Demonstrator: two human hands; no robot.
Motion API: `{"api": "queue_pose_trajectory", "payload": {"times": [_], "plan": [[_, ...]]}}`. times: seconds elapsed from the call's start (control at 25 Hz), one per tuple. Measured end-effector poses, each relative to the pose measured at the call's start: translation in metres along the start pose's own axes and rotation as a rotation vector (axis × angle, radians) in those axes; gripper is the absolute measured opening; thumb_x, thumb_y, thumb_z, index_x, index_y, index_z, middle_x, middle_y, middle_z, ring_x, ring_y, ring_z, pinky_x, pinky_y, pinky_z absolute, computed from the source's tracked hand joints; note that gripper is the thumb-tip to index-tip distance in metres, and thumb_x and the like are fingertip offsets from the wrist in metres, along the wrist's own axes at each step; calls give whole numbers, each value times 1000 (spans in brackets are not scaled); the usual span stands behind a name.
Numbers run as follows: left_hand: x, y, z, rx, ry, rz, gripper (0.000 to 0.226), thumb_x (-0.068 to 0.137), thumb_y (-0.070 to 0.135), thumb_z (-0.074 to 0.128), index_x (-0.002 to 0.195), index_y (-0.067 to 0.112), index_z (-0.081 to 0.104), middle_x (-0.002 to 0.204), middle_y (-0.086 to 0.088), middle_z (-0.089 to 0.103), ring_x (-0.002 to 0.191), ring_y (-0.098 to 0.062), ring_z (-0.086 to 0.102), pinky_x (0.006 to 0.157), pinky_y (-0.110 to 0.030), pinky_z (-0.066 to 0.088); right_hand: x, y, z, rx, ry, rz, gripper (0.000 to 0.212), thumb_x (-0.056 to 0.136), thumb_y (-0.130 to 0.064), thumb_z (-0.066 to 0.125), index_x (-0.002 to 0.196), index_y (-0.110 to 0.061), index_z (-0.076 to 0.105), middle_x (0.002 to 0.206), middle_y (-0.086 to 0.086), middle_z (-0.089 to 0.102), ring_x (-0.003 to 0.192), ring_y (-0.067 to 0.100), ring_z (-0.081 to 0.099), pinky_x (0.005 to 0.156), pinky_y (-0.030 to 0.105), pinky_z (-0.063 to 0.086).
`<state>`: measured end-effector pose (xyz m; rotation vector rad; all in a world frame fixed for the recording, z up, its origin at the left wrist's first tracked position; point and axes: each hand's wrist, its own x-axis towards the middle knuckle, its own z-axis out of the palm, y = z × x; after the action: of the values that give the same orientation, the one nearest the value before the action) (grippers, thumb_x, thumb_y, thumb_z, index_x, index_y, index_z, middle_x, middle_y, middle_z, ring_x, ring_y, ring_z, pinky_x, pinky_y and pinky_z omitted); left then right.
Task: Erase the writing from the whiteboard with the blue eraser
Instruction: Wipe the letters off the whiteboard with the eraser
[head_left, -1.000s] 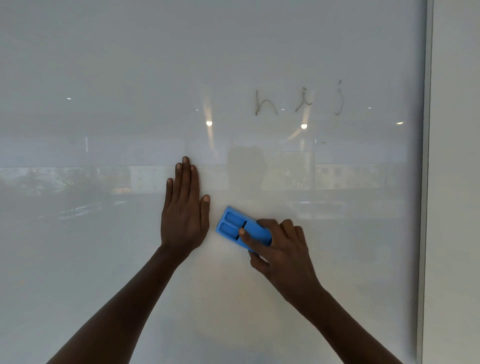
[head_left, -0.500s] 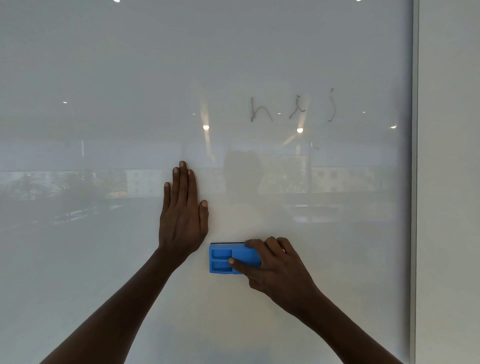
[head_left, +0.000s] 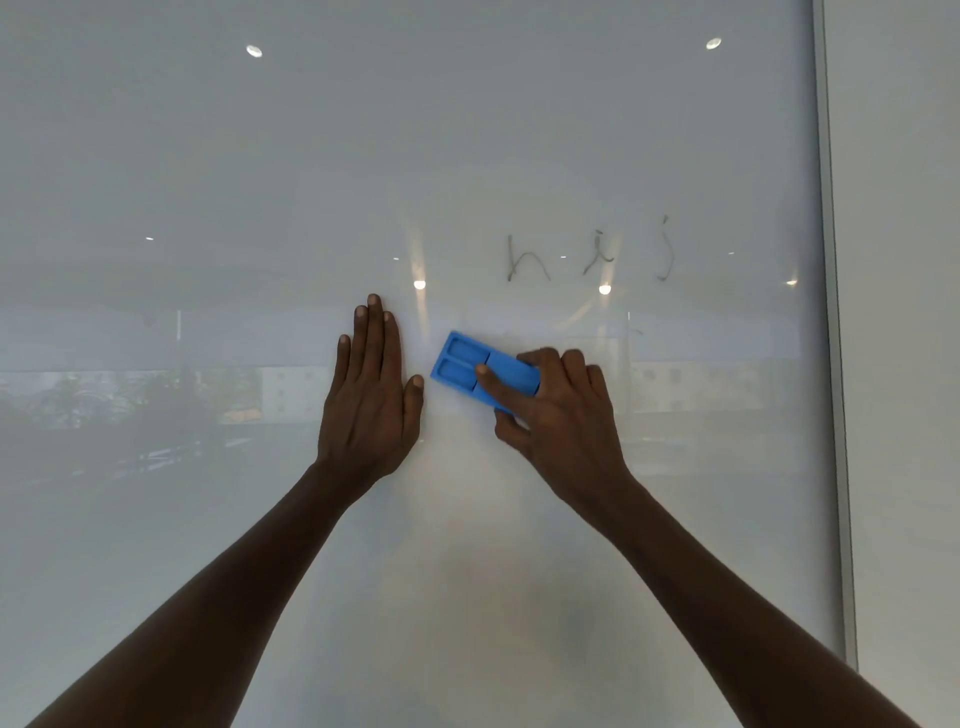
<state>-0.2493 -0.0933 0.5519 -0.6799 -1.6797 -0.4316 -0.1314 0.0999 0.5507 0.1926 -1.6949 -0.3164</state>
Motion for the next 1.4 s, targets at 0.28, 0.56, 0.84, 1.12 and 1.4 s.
{"api": "queue_pose_trajectory", "payload": {"times": [0.28,0.56,0.84,1.12,1.4], "plan": [[5,2,6,25,69,-17,68,102,32,28,159,-3,12,170,-19,5,159,-30,3,129,-46,9,73,13,-7,-34,3,113,48,91,-31,55,138,-25,46,108,16,53,98,31,46,75,41,43],[5,-2,10,39,79,-15,68,103,33,28,159,-2,11,170,-17,4,159,-27,1,129,-44,8,84,59,-22,-67,78,301,51,89,-37,57,138,-27,47,103,16,51,96,33,46,75,42,40],[5,1,9,52,80,-17,68,103,32,28,159,-2,11,170,-17,4,159,-27,1,129,-46,10,52,127,-39,-82,111,540,52,92,-43,56,140,-26,45,104,18,51,96,32,47,76,42,44],[4,5,7,57,95,-33,68,102,31,29,158,-4,15,170,-18,7,159,-29,4,129,-46,11,26,113,-30,-8,195,767,54,89,-43,58,139,-22,48,92,17,50,89,31,48,64,34,38],[3,5,6,42,88,-38,68,102,30,31,159,-3,13,170,-18,7,159,-29,3,129,-47,11,26,32,-16,71,136,428,52,83,-32,69,132,-20,56,95,17,56,85,34,51,64,40,49]]}}
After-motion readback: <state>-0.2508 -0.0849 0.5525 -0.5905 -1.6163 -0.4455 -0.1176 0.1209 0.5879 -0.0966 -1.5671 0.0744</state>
